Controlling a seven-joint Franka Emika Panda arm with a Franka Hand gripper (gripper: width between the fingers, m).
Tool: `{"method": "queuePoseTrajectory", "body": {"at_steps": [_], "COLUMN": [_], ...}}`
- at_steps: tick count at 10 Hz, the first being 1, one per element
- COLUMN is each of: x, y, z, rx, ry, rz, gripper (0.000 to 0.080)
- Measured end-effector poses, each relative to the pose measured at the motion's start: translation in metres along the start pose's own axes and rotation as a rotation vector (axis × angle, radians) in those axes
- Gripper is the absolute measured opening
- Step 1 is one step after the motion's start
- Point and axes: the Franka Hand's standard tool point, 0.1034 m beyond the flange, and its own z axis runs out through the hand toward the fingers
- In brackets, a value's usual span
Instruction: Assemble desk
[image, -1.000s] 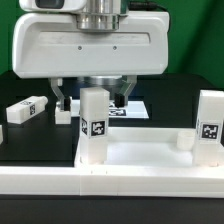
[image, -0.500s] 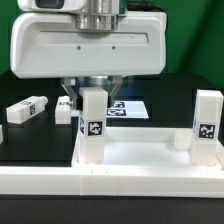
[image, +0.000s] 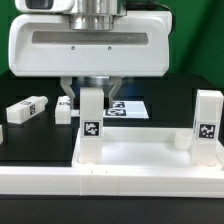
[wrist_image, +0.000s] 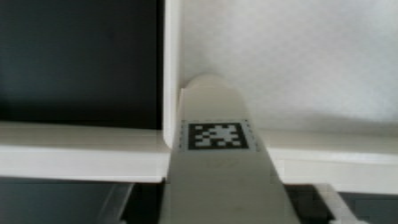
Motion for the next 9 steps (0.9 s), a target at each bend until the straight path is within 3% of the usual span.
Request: {"method": "queuePoseTrajectory", "body": {"at_steps": [9], "x": [0.0002], "y": [-0.0047], "z": [-0.0002], "rx": [0.020], "ry": [-0.009], "rz": [0.924], "gripper": [0.0290]}}
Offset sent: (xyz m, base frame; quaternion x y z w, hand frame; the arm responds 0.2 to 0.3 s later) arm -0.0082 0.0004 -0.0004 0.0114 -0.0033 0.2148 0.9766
